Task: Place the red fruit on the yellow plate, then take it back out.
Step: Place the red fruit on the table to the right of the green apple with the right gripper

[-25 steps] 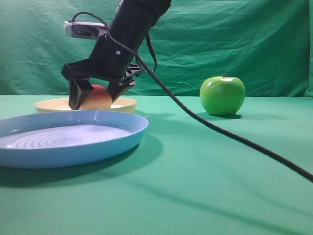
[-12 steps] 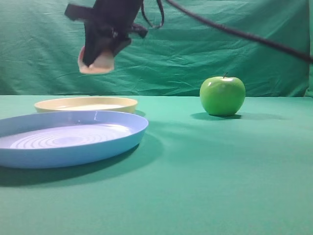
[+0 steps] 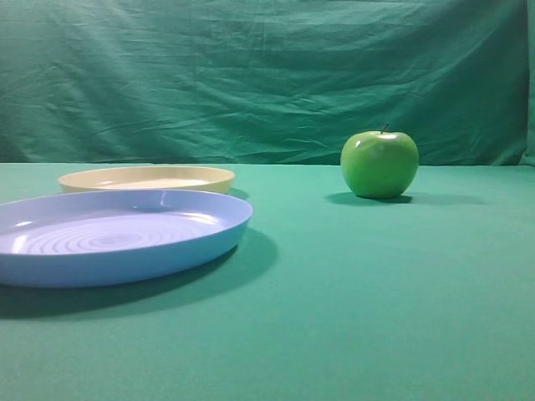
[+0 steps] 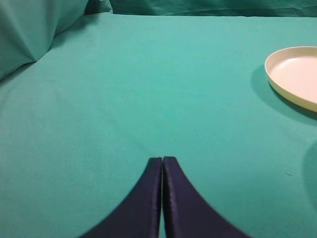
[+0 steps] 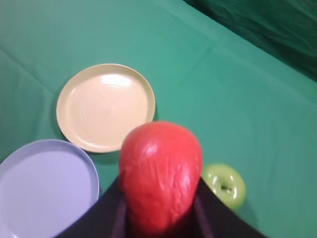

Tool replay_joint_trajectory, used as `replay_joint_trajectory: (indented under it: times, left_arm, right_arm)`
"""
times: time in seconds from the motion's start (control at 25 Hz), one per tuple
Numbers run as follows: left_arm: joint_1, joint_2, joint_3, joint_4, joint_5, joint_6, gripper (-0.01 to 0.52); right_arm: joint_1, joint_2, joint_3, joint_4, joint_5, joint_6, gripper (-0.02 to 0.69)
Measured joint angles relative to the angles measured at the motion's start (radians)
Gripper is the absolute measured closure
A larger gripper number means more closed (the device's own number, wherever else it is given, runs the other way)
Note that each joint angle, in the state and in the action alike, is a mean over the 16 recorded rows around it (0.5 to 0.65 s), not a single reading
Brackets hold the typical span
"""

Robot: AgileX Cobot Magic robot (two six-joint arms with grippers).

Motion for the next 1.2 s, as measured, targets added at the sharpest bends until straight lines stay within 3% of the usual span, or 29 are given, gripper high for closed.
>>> replay_joint_trajectory:
  times: [0.32, 0.72, 1.2]
  left_arm:
    - [0.0, 0.0, 0.0, 0.0, 0.0, 0.0, 0.514]
    - [0.0, 0.0, 0.0, 0.0, 0.0, 0.0, 0.514]
    - [0.0, 0.0, 0.0, 0.0, 0.0, -0.001, 0.514]
  right_arm:
    - [-0.093, -0.285, 0.474, -0.01, -0.11, 0.023, 0.476]
    - [-0.133, -0.436, 1.046, -0.008, -0.462, 0.027, 0.476]
    - [-0.134, -0.269, 1.268, -0.027, -0.77, 0.028, 0.455]
